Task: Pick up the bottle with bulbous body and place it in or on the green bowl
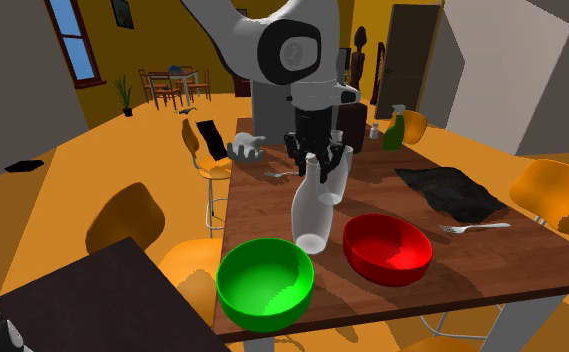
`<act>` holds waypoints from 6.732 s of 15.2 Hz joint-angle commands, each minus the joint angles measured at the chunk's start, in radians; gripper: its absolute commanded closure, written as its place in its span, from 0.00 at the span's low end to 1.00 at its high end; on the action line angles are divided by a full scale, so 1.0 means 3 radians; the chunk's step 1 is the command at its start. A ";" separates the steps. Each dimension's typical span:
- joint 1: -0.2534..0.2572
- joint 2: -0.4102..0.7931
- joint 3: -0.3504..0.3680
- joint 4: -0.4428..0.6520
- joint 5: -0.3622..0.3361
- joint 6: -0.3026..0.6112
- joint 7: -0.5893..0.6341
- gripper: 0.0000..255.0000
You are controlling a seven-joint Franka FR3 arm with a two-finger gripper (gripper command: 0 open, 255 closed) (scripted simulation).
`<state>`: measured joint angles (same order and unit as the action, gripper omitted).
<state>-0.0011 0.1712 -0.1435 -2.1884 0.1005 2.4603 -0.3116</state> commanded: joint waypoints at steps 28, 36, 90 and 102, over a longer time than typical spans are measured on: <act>0.0016 -0.0524 -0.0024 0.0455 -0.0167 -0.0968 0.0143 1.00; 0.0009 -0.0734 -0.0030 0.0551 -0.0211 -0.1272 0.0162 1.00; -0.0261 -0.2417 -0.0259 -0.1699 -0.0606 -0.0691 -0.0032 1.00; -0.0279 -0.2661 -0.0212 -0.1432 -0.0605 -0.1202 -0.0019 0.00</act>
<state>-0.0837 -0.6179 -0.2075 -2.6440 -0.0817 2.1366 -0.3149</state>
